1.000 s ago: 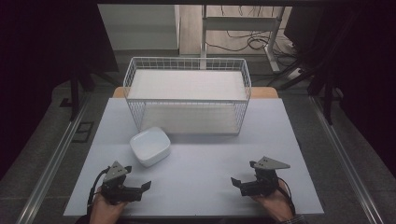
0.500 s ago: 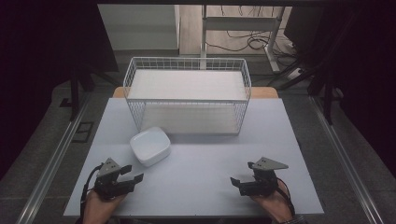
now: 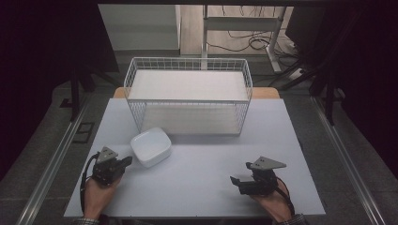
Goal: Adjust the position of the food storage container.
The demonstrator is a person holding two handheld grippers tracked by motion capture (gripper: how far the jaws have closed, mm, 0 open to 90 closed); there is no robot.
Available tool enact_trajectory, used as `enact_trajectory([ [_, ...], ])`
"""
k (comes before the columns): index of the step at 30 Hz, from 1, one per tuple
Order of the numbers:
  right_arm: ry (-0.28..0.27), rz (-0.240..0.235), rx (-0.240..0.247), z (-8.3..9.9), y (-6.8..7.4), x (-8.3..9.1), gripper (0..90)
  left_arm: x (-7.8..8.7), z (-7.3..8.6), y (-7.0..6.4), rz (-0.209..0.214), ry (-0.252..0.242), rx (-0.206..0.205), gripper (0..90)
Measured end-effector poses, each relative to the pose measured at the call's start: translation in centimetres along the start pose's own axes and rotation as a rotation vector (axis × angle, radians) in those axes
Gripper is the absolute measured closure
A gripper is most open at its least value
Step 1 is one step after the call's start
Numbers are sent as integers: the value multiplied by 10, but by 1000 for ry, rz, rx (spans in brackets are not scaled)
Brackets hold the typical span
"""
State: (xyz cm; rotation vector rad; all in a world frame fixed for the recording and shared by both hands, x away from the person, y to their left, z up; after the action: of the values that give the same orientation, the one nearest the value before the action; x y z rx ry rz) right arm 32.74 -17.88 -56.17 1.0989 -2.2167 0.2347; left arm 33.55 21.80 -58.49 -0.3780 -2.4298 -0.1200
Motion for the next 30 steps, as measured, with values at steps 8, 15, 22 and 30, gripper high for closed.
enact_trajectory([
  [8, 12, -4, -19, -1, -7, -4, 179, -19, -15, 18, -25, -15, 47, 900],
  [15, 10, -18, -17, -6, -10, -7, 234, -38, -26, 24, -22, -8, 59, 899],
  [22, 24, -40, 3, -13, -9, -16, 314, -50, -36, 18, 10, -11, 40, 899],
  [30, 40, -49, 42, -26, -11, -30, 437, -61, -46, -3, 59, -8, 0, 898],
])
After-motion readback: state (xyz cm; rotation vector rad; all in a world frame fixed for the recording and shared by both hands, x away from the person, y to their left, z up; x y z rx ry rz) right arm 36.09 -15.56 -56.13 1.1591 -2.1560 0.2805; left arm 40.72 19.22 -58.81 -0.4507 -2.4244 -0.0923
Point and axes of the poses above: each handheld gripper's, and its own axes: x roughly backward along the jaws, z roughly out of its underside, y roughly to its left, the point moved 10 cm from there along -x, roughly forward along the jaws, and after that the axes turned 7 degrees about -z, right-handed, at the moved point
